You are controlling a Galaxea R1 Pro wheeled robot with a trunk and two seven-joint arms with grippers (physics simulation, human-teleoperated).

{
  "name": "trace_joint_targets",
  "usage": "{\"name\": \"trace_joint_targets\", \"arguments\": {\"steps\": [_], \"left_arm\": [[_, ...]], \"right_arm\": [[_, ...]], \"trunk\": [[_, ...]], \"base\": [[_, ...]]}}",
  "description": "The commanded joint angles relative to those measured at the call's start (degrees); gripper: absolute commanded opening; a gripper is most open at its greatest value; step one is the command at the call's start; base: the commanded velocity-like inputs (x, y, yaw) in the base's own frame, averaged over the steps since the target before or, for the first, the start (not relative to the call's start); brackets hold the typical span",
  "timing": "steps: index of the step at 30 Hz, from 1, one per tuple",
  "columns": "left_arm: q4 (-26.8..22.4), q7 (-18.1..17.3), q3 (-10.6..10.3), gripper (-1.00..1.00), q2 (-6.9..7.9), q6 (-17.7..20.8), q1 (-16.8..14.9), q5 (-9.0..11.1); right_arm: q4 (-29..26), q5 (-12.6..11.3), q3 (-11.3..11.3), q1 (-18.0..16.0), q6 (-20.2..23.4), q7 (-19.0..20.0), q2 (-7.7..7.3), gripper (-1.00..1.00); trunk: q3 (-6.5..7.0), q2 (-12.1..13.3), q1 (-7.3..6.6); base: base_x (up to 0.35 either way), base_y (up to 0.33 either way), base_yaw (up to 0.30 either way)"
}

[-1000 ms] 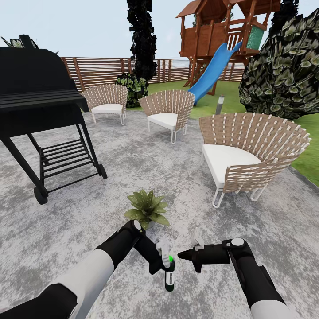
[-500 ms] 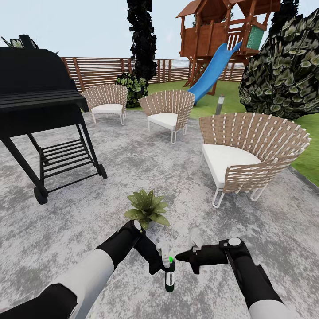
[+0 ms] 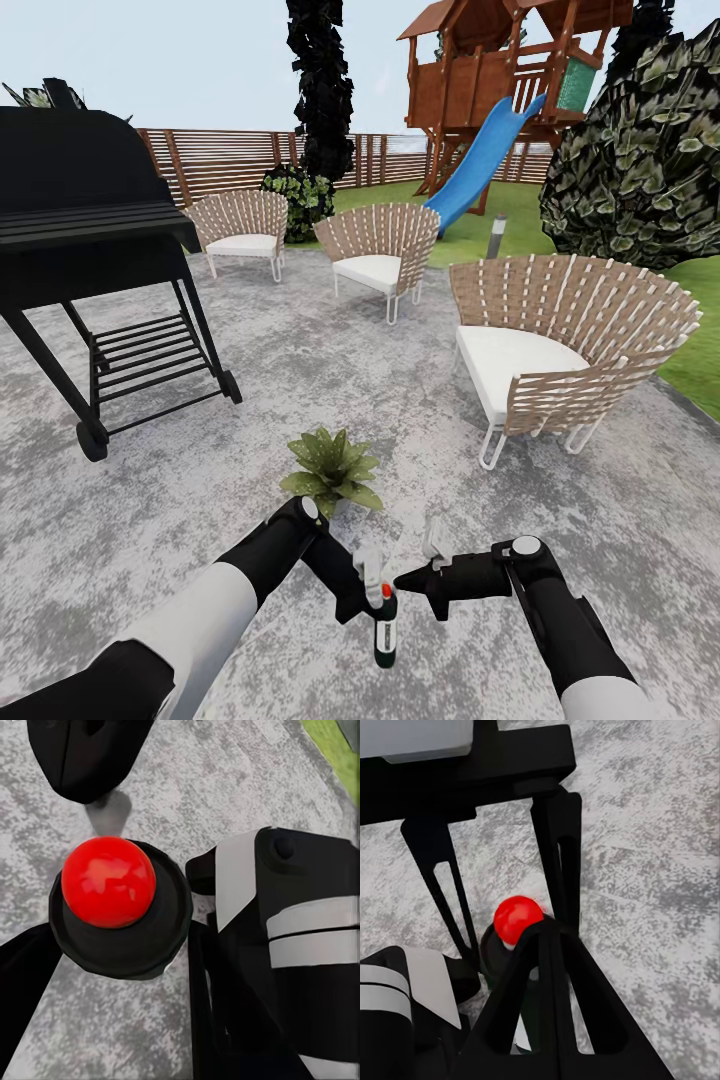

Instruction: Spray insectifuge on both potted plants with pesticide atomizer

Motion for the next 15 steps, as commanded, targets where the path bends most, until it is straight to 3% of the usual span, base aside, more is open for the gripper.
{"name": "trace_joint_targets", "arguments": {"steps": [1, 15], "left_arm": [[-0.1, -0.4, 0.0, -1.00, 0.00, 0.5, 0.0, -0.2], [0.2, -0.6, 0.1, -1.00, 0.00, 2.0, 0.0, -0.9]], "right_arm": [[-0.1, 0.3, -0.2, 0.0, 0.6, 0.4, 0.09, -1.00], [-0.1, 0.3, -0.1, 0.0, 0.7, 0.4, 0.03, -1.00]], "trunk": [[-0.05, 0.0, -0.01], [-0.05, 0.0, -0.01]], "base": [[0.000, 0.000, 0.000], [0.000, 0.000, 0.000]]}}
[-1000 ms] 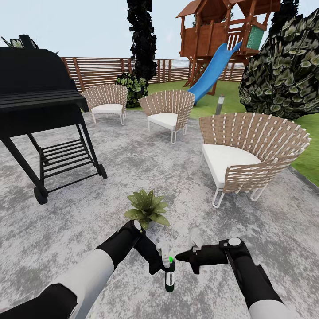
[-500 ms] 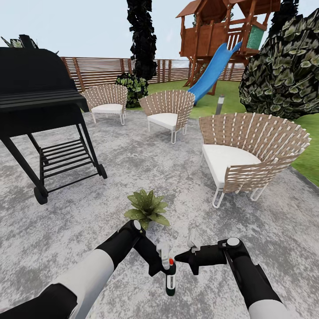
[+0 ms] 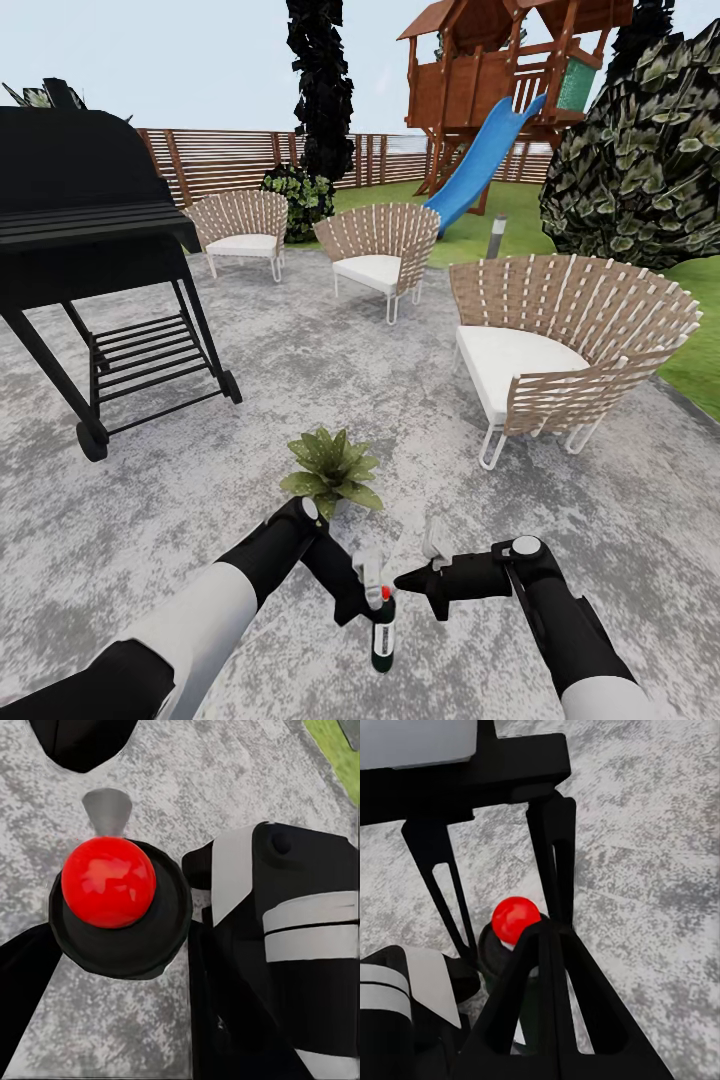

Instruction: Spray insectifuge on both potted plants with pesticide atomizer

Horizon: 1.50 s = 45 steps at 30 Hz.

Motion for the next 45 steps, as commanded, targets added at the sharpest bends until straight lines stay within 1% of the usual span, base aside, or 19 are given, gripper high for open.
{"name": "trace_joint_targets", "arguments": {"steps": [1, 3, 12, 14, 16, 17, 18, 19, 20, 21, 22, 24, 27, 29, 31, 34, 37, 40, 45], "left_arm": [[-0.1, -0.3, -0.2, -1.00, 0.00, 1.3, 0.0, -0.2], [-0.1, -0.3, -1.3, -1.00, 0.20, 2.5, 0.0, -0.2], [0.1, 1.1, -2.5, -1.00, 6.23, 5.0, 0.0, -0.1], [0.2, 3.7, -2.2, -1.00, 7.41, 5.1, 0.1, 0.1], [0.2, 8.1, 0.6, -1.00, 7.64, 5.7, 0.3, 0.6], [0.2, 10.3, 3.8, -1.00, 7.67, 6.0, 0.4, 1.1], [0.2, 12.1, 7.8, -1.00, 7.66, 6.1, 0.5, 1.8], [0.2, 13.9, 11.8, -1.00, 7.61, 6.2, 0.5, 2.3], [0.2, 15.1, 14.0, -1.00, 7.56, 6.2, 0.6, 2.6], [0.3, 16.9, 16.2, -1.00, 7.41, 6.2, 0.6, 2.8], [0.3, 18.8, 17.4, -1.00, 7.30, 6.2, 1.2, 3.0], [0.4, 22.6, 18.3, -1.00, 6.82, 6.2, 3.7, 3.4], [0.4, 29.8, 18.6, -1.00, 6.11, 6.2, 6.2, 6.7], [0.4, 38.2, 18.7, -1.00, 5.91, 6.1, 8.0, 13.3], [0.4, 47.9, 18.7, -1.00, 5.83, 6.0, 8.9, 20.1], [0.4, 55.5, 18.8, -1.00, 5.86, 5.9, 9.2, 22.8], [0.3, 58.3, 18.8, -1.00, 5.86, 6.0, 9.2, 23.1], [0.3, 59.0, 18.8, -1.00, 5.86, 6.0, 9.1, 23.2], [0.3, 59.2, 18.8, -1.00, 5.86, 6.0, 9.2, 23.3]], "right_arm": [[-0.1, 0.3, -0.2, 0.0, 0.6, 0.4, 0.04, -1.00], [0.0, 0.4, -0.2, 0.0, 0.6, 0.4, -0.01, -1.00], [0.0, 0.4, -0.6, 0.0, 0.8, 0.4, -0.68, -1.00], [0.1, 0.4, -0.7, 0.1, 0.8, 0.4, -2.67, -1.00], [0.4, 0.4, -2.1, 0.2, 0.8, 0.3, -5.84, -1.00], [0.8, 0.4, -4.6, 0.3, 1.0, 0.1, -7.84, -1.00], [1.7, 0.4, -8.9, 0.5, 1.1, -0.1, -9.94, -1.00], [3.0, 0.5, -15.0, 0.7, 1.1, -0.1, -11.72, -1.00], [3.7, 0.5, -19.7, 0.7, 1.1, -0.2, -12.64, -1.00], [4.4, 0.5, -27.4, 0.7, 1.1, -0.2, -13.52, -1.00], [4.7, 0.6, -35.4, 0.7, 0.9, -0.2, -13.97, 1.00], [4.9, 1.5, -46.8, 0.7, 0.5, -0.3, -14.25, 1.00], [4.9, 3.0, -54.1, 0.7, -0.6, -0.4, -14.06, 1.00], [5.0, 3.4, -58.5, 0.7, -4.7, -1.1, -13.83, 1.00], [5.1, 3.7, -65.2, 0.7, -10.2, -6.7, -13.59, 1.00], [7.5, 5.3, -67.8, 0.8, -12.0, -18.3, -12.16, 1.00], [10.0, 5.7, -68.1, 0.8, -12.2, -24.7, -9.94, 1.00], [10.8, 5.8, -68.1, 0.8, -12.3, -26.4, -8.78, 1.00], [10.9, 5.8, -68.2, 0.8, -12.3, -26.6, -8.49, 1.00]], "trunk": [[-0.05, 0.0, -0.01], [-0.05, 0.0, -0.01], [-0.05, 0.0, -0.01], [-0.05, 0.0, -0.01], [-0.05, 0.0, -0.01], [-0.05, 0.0, -0.01], [-0.05, 0.0, -0.01], [-0.05, 0.0, -0.01], [-0.05, 0.0, -0.01], [-0.05, 0.0, -0.01], [-0.05, 0.0, -0.01], [-0.05, 0.0, -0.01], [-0.05, 0.0, -0.01], [-0.05, 0.0, -0.01], [-0.05, 0.0, -0.01], [-0.05, 0.0, -0.01], [-0.05, 0.0, -0.01], [-0.05, 0.0, -0.01], [-0.05, 0.0, -0.01]], "base": [[0.000, 0.000, 0.000], [0.000, 0.000, 0.000], [0.000, 0.000, 0.000], [0.000, 0.000, 0.000], [0.000, 0.000, 0.000], [0.000, 0.000, 0.000], [0.000, 0.000, 0.000], [0.000, 0.000, 0.000], [0.000, 0.000, 0.000], [0.000, 0.000, 0.000], [0.000, 0.000, 0.000], [0.000, 0.000, 0.000], [0.000, 0.000, 0.000], [0.000, 0.000, 0.000], [0.000, 0.000, 0.000], [0.000, 0.000, 0.000], [0.000, 0.000, 0.000], [0.000, 0.000, 0.000], [0.000, 0.000, 0.000]]}}
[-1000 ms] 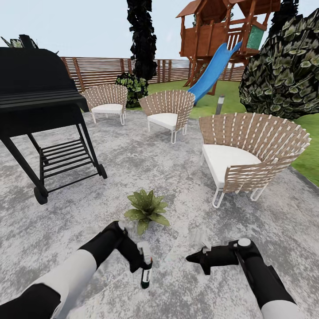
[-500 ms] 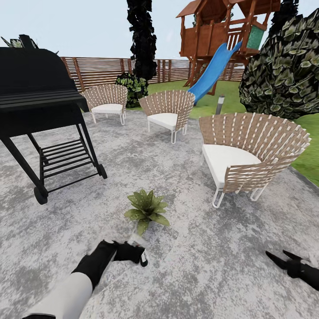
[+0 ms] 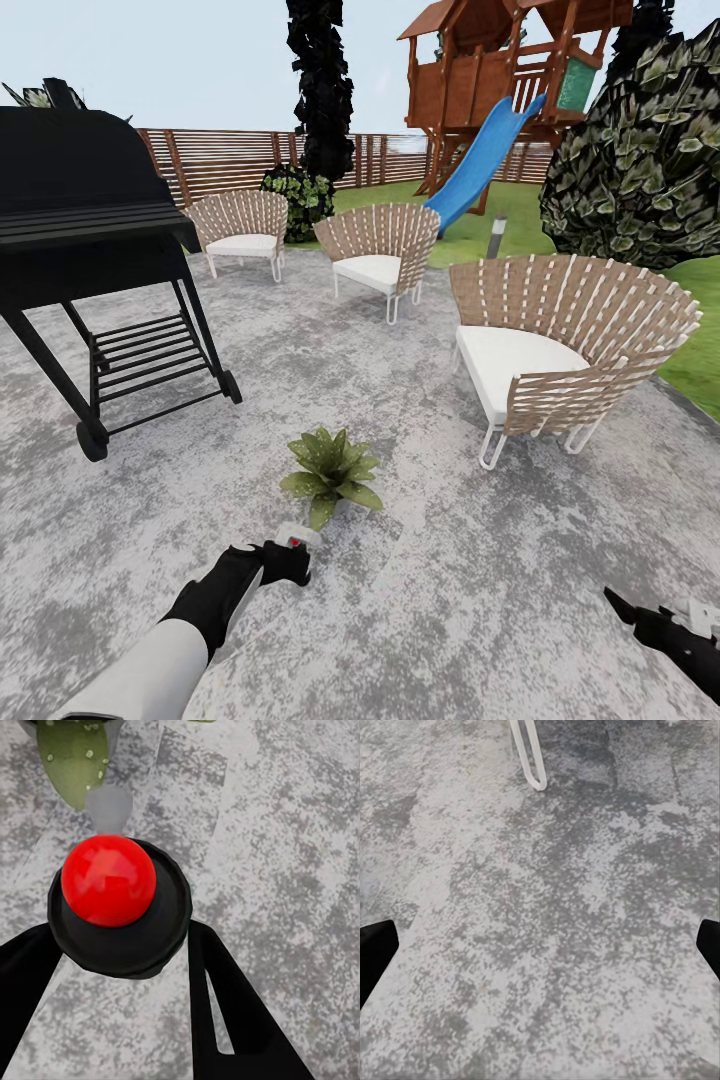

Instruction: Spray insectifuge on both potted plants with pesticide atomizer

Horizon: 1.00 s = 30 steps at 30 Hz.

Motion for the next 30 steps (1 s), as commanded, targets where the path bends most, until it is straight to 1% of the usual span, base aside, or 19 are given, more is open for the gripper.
{"name": "trace_joint_targets", "arguments": {"steps": [1, 8, 9, 10, 12, 15, 17, 21, 23, 25, 30], "left_arm": [[-0.1, -0.3, 0.1, -1.00, -0.01, 0.2, 0.0, -0.6], [0.2, -0.3, 0.1, -1.00, -0.06, 0.2, 0.0, -0.3], [1.1, -0.3, 0.1, -1.00, -0.05, 0.2, 0.0, 0.4], [5.2, 0.0, 0.1, -1.00, 0.06, -0.8, 0.0, 3.3], [6.9, 1.3, 0.1, -1.00, 0.43, -2.4, 0.0, 4.1], [8.5, 3.2, 0.2, -1.00, 0.58, -5.0, 0.0, 4.4], [8.7, 3.6, 0.1, -1.00, 0.60, -5.8, 0.0, 4.5], [9.3, 3.9, 0.1, -1.00, 0.54, -6.4, 0.0, 4.6], [10.2, 3.9, 0.1, -1.00, 0.52, -7.0, 0.0, 4.7], [10.4, 3.9, 0.1, -1.00, 0.52, -7.4, 0.0, 4.7], [10.5, 3.9, 0.1, -1.00, 0.52, -7.6, 0.0, 4.7]], "right_arm": [[-0.1, 0.2, -0.2, -0.1, 0.3, 0.4, 0.02, 1.00], [0.0, 0.2, -0.2, -0.1, 0.3, 0.3, 0.04, 1.00], [0.0, 0.2, -0.2, -0.1, 0.3, 0.4, 0.04, 1.00], [0.0, 0.1, -0.2, -0.1, 0.3, 0.3, 0.04, 1.00], [0.1, 0.1, -0.3, -0.1, 0.3, 0.3, 0.04, 1.00], [0.2, 0.1, -0.3, -0.1, 0.3, 0.2, 0.04, 1.00], [0.2, 0.1, -0.3, -0.1, 0.3, 0.2, 0.04, 1.00], [1.6, 0.1, -0.4, -0.1, 0.3, 0.2, -0.09, 1.00], [3.6, 0.1, -0.4, -0.1, 0.3, 0.2, -0.23, 1.00], [4.4, 0.1, -0.4, -0.1, 0.3, 0.2, -0.29, 1.00], [4.6, 0.1, -0.4, -0.1, 0.3, 0.2, -0.37, 1.00]], "trunk": [[-0.05, 0.0, -0.01], [-0.05, 0.0, -0.01], [-0.05, 0.0, -0.01], [-0.05, 0.0, -0.01], [-0.05, 0.0, -0.01], [-0.05, 0.0, -0.01], [-0.05, 0.0, -0.01], [-0.05, 0.0, -0.01], [-0.05, 0.0, -0.01], [-0.05, 0.0, -0.01], [-0.05, 0.0, -0.01]], "base": [[0.000, 0.000, 0.000], [0.000, 0.000, 0.000], [0.000, 0.000, 0.000], [0.000, 0.000, 0.000], [0.000, 0.000, 0.000], [0.000, 0.000, 0.000], [0.000, 0.000, 0.000], [0.000, 0.000, 0.000], [0.000, 0.000, 0.000], [0.000, 0.000, 0.000], [-0.113, 0.000, 0.000]]}}
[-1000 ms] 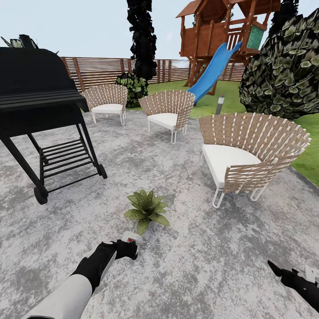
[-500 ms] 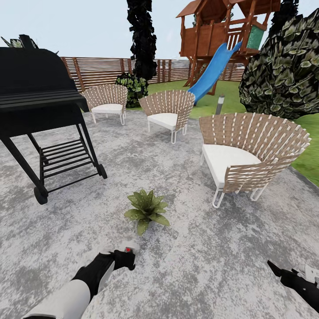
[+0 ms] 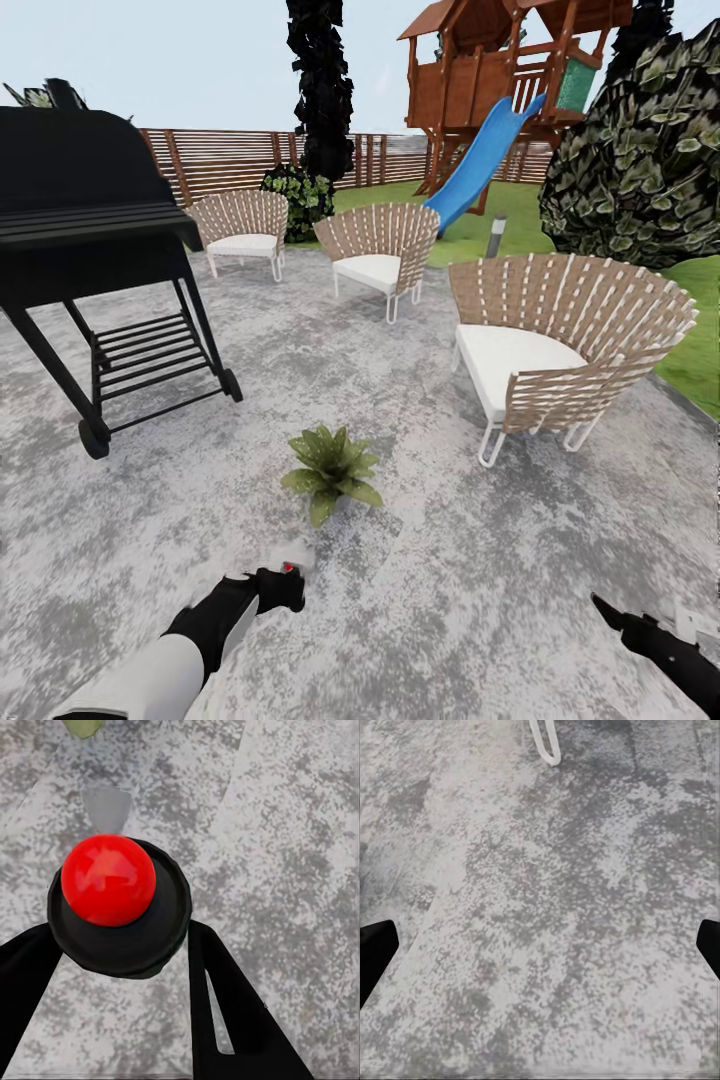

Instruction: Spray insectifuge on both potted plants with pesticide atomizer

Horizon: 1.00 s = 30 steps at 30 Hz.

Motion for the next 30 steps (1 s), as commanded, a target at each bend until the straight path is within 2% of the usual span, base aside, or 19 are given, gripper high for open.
{"name": "trace_joint_targets", "arguments": {"steps": [1, 6, 16, 30], "left_arm": [[-0.1, -0.2, 0.0, -1.00, 0.00, 0.2, 0.0, -0.6], [-0.1, -0.2, 0.0, -1.00, 0.00, 0.2, 0.0, -0.6], [-0.1, -0.2, 0.1, -1.00, 0.08, 0.2, 0.0, -0.4], [-0.1, -0.2, 0.1, -1.00, 0.10, 0.2, 0.0, -0.4]], "right_arm": [[-0.1, 0.2, -0.3, -0.1, 0.3, 0.4, -0.01, 1.00], [-0.1, 0.1, -0.3, -0.1, 0.2, 0.5, -0.07, 1.00], [-0.1, 0.0, -0.3, -0.1, 0.2, 0.5, -0.11, 1.00], [-0.1, 0.0, -0.4, -0.1, 0.2, 0.5, -0.20, 1.00]], "trunk": [[-0.05, 0.0, -0.03], [0.10, 0.0, -0.03], [0.80, 0.0, -0.03], [1.80, 0.0, -0.03]], "base": [[-0.298, 0.000, 0.000], [-0.321, 0.000, -0.068], [-0.307, 0.000, -0.202], [-0.023, 0.000, -0.210]]}}
